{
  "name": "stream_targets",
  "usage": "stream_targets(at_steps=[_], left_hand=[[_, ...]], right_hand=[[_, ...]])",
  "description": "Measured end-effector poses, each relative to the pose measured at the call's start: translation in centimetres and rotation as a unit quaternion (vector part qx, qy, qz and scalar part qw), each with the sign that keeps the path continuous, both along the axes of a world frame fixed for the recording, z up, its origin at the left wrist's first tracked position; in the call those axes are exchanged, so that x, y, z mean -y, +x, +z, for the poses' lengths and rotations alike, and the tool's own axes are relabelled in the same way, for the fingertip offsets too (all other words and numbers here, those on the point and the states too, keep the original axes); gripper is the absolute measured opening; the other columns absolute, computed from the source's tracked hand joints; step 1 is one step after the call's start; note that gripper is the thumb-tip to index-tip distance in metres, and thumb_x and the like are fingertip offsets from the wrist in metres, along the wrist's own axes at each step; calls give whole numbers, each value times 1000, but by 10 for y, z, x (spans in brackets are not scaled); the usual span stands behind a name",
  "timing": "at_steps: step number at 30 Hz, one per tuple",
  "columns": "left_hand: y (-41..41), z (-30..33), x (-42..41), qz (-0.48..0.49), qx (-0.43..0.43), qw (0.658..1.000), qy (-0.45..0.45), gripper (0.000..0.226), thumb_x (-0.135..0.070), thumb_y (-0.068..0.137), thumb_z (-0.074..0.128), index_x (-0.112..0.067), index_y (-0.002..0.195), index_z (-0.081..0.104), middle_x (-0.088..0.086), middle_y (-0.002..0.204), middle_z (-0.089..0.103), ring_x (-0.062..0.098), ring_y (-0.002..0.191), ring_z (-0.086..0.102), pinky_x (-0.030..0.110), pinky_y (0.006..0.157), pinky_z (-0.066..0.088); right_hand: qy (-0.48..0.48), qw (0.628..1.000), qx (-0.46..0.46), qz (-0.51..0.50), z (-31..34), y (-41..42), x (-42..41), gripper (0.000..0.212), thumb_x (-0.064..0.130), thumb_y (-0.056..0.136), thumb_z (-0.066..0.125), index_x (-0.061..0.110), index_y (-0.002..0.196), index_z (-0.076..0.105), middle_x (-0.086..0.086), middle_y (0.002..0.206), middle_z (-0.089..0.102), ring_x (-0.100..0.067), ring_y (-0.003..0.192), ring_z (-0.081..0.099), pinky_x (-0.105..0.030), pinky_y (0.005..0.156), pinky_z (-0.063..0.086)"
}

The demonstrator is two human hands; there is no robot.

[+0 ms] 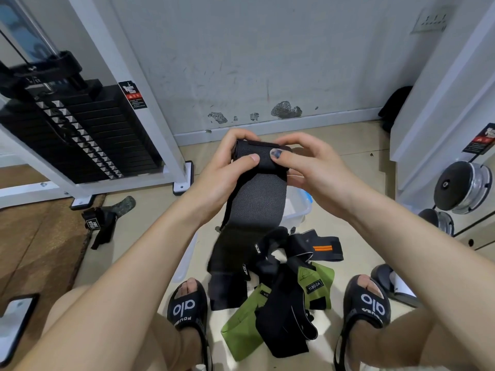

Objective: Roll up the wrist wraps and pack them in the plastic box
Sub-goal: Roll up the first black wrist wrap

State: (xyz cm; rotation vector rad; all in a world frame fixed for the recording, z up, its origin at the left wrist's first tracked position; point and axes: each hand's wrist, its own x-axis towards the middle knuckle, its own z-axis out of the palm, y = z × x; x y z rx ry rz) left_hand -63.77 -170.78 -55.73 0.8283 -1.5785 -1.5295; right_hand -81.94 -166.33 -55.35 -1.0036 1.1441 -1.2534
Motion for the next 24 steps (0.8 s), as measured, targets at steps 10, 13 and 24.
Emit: stream_targets(at_steps=[10,13,24], left_hand=[[-5,-4,1,44,48,996,57,12,-42,104,55,-30,102,52,-14,87,67,7,83,63,28,75,48],[-6,-2,-1,47,8,998,38,3,-19,107,53,-22,106,52,-12,87,67,6,81,62,22,72,50],[1,3,-1,37,-26,999,15,21,-15,89,58,-26,107,53,-2,90,63,16,85,59,28,75,50]], right_hand=[[-69,997,-26,-28,-4,1,0,33,6,75,80,19,105,74,-8,109,69,-20,93,69,-41,94,57],[-75,996,-27,-31,-5,0,0,37,5,75,79,21,107,72,-4,109,69,-19,92,70,-43,96,56],[-9,1000,12,22,-2,7,-1,31,22,101,64,12,131,62,-24,114,70,-22,93,71,-28,76,55]])
